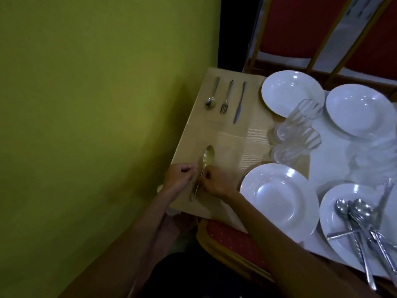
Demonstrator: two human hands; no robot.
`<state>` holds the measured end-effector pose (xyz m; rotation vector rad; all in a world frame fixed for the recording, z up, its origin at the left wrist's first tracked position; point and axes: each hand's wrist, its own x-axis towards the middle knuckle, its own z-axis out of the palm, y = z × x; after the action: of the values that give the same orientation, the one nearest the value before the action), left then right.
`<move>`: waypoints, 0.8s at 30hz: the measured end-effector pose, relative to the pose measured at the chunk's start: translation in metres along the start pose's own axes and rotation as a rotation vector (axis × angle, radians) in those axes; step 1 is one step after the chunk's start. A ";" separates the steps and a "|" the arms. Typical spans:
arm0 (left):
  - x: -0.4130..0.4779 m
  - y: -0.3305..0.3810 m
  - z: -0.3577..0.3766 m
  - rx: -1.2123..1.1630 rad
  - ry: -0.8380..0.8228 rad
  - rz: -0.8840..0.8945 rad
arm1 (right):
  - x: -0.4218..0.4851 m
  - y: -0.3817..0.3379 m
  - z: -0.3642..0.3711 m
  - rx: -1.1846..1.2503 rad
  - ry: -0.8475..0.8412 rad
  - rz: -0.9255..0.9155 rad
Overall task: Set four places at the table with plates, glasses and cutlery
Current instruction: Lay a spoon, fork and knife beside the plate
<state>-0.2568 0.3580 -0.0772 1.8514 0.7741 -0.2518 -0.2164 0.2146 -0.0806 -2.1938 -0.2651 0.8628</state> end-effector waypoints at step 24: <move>0.023 -0.067 -0.028 0.139 0.018 0.048 | 0.051 -0.049 0.054 -0.129 0.056 0.273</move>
<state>-0.2851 0.4077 -0.1280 2.0034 0.7394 -0.2640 -0.2094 0.3017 -0.0977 -2.4075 0.0076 0.9516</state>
